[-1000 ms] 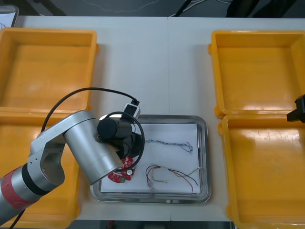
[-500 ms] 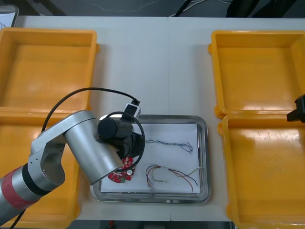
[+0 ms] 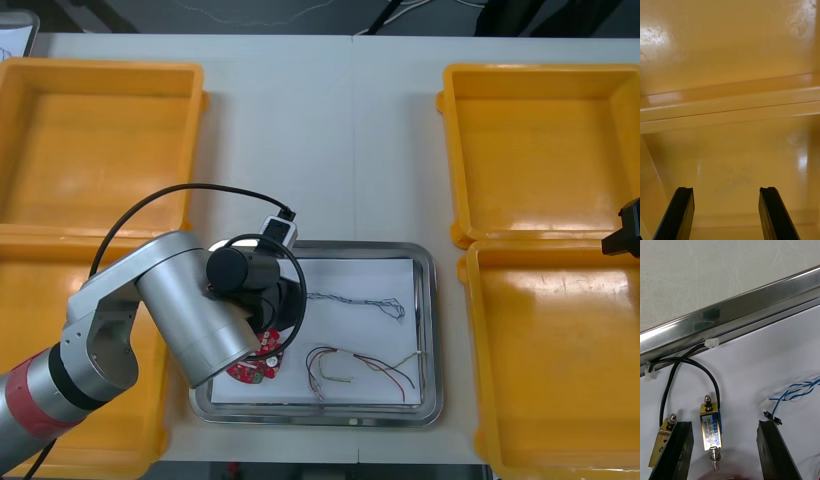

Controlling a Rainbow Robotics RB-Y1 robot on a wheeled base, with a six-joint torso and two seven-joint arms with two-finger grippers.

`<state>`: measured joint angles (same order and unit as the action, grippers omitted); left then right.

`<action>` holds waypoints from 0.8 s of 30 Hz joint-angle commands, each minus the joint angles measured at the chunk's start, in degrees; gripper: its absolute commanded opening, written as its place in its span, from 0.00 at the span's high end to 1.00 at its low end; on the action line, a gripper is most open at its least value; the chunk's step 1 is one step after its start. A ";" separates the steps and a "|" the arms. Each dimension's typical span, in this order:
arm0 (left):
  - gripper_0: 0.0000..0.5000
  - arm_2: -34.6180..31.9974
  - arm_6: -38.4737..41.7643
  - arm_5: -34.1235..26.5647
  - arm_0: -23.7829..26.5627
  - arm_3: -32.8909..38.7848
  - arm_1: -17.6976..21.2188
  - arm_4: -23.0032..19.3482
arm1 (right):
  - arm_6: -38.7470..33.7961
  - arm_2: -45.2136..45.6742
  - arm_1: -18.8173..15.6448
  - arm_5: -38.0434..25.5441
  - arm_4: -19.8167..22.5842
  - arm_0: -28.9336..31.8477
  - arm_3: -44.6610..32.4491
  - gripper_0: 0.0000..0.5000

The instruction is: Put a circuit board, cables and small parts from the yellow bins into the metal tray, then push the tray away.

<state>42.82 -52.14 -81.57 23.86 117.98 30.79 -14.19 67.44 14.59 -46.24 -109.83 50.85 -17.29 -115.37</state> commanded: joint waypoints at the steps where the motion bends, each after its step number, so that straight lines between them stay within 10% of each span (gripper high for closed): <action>1: 0.00 -0.19 0.20 0.27 -1.01 1.82 -1.52 -0.14 | 1.11 1.84 -2.10 -0.17 0.48 0.59 -1.70 0.00; 24: 0.00 -13.20 0.02 -15.55 6.73 7.35 0.33 -14.37 | 1.11 1.93 -2.10 -0.17 0.48 0.59 -1.70 0.00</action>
<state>32.66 -52.14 -95.18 27.07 122.68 30.78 -26.37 67.45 14.59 -46.24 -109.83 50.88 -17.29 -115.38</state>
